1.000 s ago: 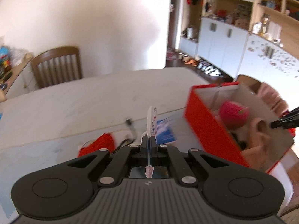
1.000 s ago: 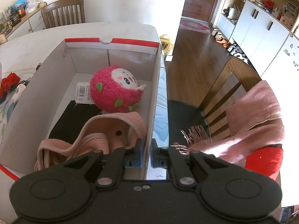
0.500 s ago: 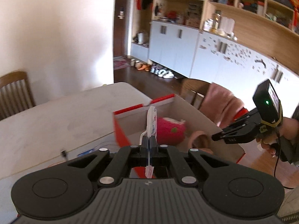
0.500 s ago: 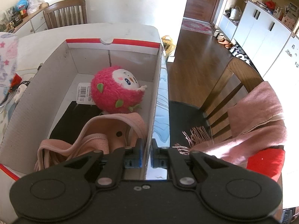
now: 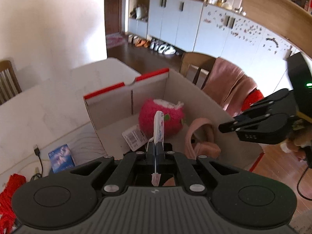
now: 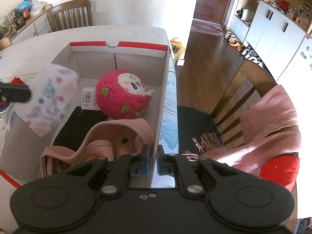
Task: Organize objects
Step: 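Carry the packet into the box and lower it beside the gloves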
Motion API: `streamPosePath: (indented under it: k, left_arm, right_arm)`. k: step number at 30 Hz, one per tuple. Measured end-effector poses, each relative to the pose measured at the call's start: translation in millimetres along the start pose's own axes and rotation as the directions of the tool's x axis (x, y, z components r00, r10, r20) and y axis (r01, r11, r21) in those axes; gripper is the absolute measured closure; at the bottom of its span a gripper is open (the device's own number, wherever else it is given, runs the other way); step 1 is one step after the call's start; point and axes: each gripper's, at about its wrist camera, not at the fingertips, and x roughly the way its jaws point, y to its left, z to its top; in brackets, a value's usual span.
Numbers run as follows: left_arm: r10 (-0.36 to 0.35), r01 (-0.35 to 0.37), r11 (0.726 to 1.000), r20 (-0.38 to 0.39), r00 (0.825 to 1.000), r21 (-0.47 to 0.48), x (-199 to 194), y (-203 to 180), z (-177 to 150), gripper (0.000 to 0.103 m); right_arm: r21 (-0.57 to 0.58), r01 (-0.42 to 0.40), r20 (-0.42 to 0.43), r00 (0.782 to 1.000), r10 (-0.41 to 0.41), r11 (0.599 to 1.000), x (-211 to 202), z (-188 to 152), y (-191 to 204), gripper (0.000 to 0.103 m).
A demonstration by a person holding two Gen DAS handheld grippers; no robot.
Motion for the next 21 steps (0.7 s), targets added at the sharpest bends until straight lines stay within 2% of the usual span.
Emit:
streamPosePath:
  k: [6,11,21]
  left_arm:
    - [-0.001,-0.004,0.999,-0.083,0.997,-0.052,25.7,2.2,1.5,0.103]
    - [0.046,-0.049,0.999,-0.136,0.99,-0.015,40.9,-4.6,3.6,0.103]
    - [0.096,-0.09,0.995,-0.209,0.973,0.038,69.7,-6.8,7.8,0.103]
  right_arm:
    - [0.0,-0.006,0.0,1.0,0.006,1.0,0.1,0.2,-0.8,0.096]
    - [-0.002,-0.014,0.002,1.0,0.014,1.0,-0.3,-0.3,-1.3,0.096]
    - [-0.014,-0.023,0.004,1.0,0.023,1.0,-1.1,-0.5,-3.0,0.096]
